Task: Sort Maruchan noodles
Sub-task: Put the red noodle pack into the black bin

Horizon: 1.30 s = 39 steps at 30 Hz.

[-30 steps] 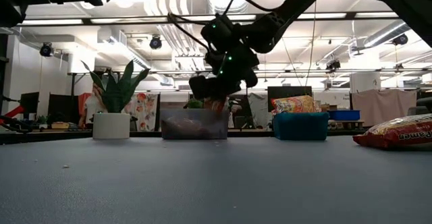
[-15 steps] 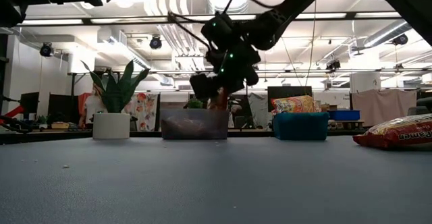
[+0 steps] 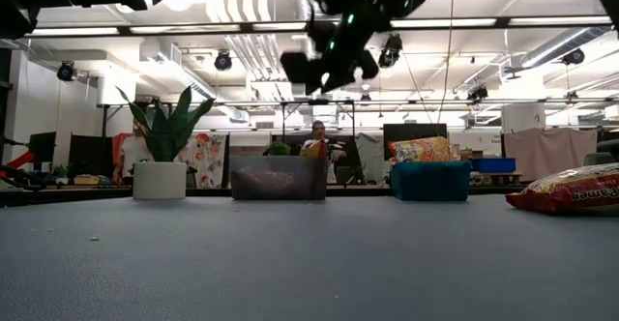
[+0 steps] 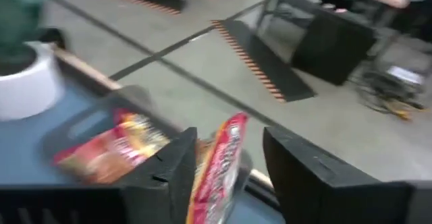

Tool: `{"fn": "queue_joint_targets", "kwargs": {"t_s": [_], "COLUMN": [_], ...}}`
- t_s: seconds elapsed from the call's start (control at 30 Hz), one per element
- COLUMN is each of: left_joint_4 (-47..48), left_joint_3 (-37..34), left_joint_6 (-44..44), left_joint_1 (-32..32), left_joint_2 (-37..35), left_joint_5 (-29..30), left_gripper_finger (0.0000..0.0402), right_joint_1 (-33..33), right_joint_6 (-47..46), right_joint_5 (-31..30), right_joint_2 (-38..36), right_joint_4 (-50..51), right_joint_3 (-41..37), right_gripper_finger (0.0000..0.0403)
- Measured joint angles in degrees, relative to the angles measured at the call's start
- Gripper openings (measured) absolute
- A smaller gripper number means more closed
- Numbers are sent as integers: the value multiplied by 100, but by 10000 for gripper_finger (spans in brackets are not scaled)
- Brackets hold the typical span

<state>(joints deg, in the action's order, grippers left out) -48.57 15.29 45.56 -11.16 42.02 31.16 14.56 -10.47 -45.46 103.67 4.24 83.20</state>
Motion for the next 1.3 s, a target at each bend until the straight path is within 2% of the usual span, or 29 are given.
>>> {"fn": "queue_joint_targets", "kwargs": {"t_s": [0.13,0.4,0.47,0.77,0.9,1.1,1.3], "left_joint_4": [61,69,53,-73,-75,-46,-23], "left_joint_3": [0,0,0,0,0,0,0], "left_joint_6": [0,-125,-151,-494,-584,-629,-649], "left_joint_1": [1,0,0,2,1,-2,-2], "left_joint_2": [4,70,81,101,103,103,105], "left_joint_5": [-1,-6,-12,-20,-22,-24,-26], "left_gripper_finger": [0,0,0,0,0,0,0], "right_joint_1": [-178,-473,-619,-1245,-1381,-1656,-1951], "right_joint_6": [-146,-1606,-1918,-3186,-3833,-4450,-4831], "right_joint_5": [931,3912,4357,5169,5005,5167,5019], "right_joint_2": [-496,-1383,-1420,-1041,-863,-950,-950], "right_joint_4": [683,3137,3879,7192,8530,8321,8375], "right_joint_3": [0,2,0,-2,-78,-691,-1413], "right_gripper_finger": [117,26,13,9,9,9,9]}}
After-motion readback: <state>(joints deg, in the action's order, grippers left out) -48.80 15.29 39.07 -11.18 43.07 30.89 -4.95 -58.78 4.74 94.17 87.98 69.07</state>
